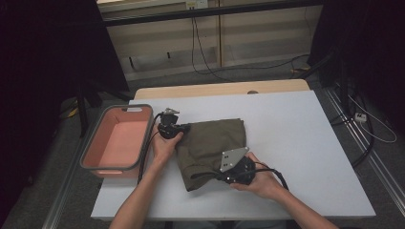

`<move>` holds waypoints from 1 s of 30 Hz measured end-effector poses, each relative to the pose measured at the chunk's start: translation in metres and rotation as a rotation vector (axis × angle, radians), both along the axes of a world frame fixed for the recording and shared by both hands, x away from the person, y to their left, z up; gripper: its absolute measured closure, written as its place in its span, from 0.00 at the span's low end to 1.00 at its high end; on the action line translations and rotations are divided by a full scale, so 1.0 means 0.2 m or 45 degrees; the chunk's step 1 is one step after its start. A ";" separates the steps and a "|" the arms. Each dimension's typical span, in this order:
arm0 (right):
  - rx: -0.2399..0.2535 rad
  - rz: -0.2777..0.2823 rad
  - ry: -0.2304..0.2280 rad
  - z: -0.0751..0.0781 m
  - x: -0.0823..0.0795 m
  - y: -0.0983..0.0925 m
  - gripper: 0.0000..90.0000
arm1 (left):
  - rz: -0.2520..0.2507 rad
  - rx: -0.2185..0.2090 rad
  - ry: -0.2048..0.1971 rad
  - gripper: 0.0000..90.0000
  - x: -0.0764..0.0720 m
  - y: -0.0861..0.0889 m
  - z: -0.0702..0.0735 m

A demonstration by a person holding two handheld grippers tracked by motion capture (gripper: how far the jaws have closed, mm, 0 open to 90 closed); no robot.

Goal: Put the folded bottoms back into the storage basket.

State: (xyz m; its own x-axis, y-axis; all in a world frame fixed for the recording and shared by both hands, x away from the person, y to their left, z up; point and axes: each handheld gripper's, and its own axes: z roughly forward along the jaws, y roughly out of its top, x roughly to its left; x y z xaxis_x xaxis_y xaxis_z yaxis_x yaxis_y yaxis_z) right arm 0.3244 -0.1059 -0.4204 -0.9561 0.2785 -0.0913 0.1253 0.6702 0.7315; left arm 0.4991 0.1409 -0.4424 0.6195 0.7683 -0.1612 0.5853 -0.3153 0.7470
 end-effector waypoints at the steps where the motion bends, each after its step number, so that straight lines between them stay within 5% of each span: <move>1: 0.004 -0.003 -0.003 0.00 0.00 0.00 0.93 | 0.005 -0.026 -0.018 0.95 0.00 0.00 0.01; 6: 0.049 -0.019 -0.004 0.02 0.01 -0.01 0.93 | -0.008 -0.093 -0.114 0.95 -0.03 0.01 0.09; 16: 0.102 -0.020 -0.002 0.03 0.01 -0.02 0.93 | -0.004 -0.126 -0.165 0.96 -0.06 0.01 0.17; 30: 0.158 -0.011 -0.033 0.08 0.00 0.01 0.93 | 0.002 -0.244 -0.233 0.96 -0.08 0.08 0.29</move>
